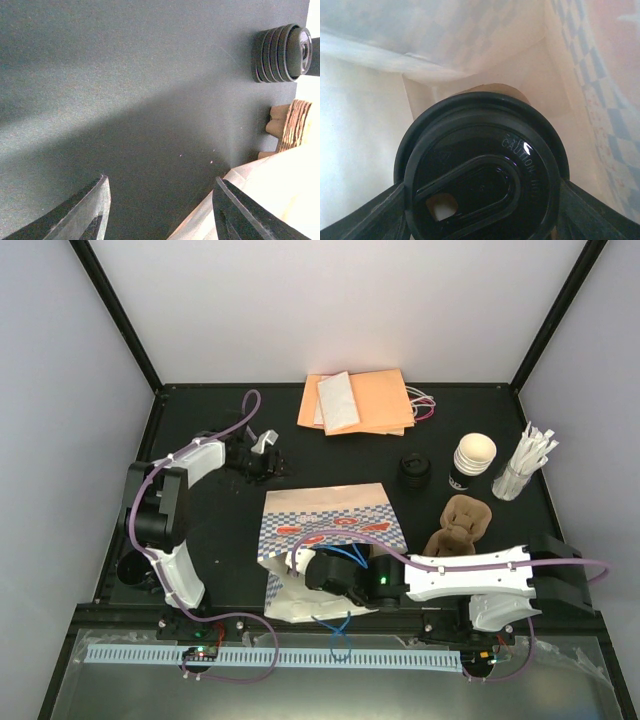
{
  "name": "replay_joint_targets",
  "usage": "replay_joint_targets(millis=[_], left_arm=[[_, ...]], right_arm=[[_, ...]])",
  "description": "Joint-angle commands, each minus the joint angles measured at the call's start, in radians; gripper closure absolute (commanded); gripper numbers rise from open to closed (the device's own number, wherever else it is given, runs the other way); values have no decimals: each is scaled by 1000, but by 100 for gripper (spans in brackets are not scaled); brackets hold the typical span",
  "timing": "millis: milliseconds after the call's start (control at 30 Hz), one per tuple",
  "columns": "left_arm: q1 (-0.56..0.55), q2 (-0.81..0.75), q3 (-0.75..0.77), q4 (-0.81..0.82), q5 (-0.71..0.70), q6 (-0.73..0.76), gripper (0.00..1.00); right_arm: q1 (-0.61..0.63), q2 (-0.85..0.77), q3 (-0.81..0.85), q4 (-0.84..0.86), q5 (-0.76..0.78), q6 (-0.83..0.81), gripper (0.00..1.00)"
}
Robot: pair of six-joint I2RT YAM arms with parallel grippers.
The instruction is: Pack the takeout coffee
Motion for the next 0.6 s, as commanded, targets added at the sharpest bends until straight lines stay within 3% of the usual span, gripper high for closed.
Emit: replay_joint_targets(millis=[0, 567], left_arm=[[7, 11, -27, 55, 71, -26, 43], [5, 13, -189, 217, 223, -112, 53]], right_arm=[[-19, 16, 1, 53, 7, -24, 48], [-51, 66, 34, 43, 40, -80, 49]])
